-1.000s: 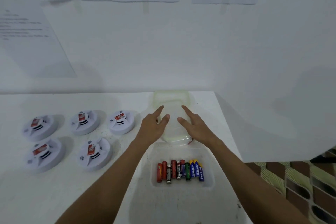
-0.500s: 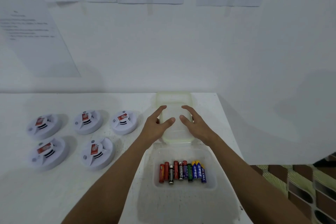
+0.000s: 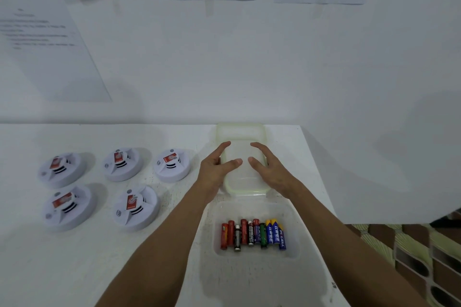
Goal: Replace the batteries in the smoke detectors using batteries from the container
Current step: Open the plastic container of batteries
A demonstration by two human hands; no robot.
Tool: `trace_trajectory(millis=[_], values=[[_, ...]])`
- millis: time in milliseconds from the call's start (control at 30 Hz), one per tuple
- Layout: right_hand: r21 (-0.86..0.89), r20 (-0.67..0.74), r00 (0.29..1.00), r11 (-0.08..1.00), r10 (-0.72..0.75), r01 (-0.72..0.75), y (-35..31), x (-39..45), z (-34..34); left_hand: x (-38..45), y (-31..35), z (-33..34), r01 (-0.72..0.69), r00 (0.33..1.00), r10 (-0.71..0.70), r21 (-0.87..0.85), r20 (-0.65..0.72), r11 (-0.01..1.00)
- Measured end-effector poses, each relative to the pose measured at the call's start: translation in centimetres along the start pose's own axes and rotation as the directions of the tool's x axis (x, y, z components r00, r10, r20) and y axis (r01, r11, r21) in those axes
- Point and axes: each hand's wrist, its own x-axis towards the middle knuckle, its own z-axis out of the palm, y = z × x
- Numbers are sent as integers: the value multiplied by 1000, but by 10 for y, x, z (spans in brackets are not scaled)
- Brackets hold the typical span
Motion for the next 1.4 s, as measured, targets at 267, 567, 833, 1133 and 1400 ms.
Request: trace_trajectory(millis=[267, 567, 833, 1133, 1400], values=[[-26, -43, 999, 1000, -3, 2, -2, 3, -4, 2, 2, -12, -40, 999, 33, 268, 31, 963], [-107, 120, 993, 994, 20, -7, -14, 8, -19, 25, 33, -13, -177, 984, 93, 791, 151, 586], [-125, -120, 991, 990, 52, -67, -14, -3, -26, 21, 36, -17, -61, 998, 66, 768, 24, 638], [-131, -260, 953, 973, 154, -193, 3, -29, -39, -15, 12, 0, 122, 986, 3, 747, -164, 654], [-171, -267, 960, 977, 81, -130, -12, -32, -40, -30, 41, -7, -20, 978, 177, 795, -111, 606]])
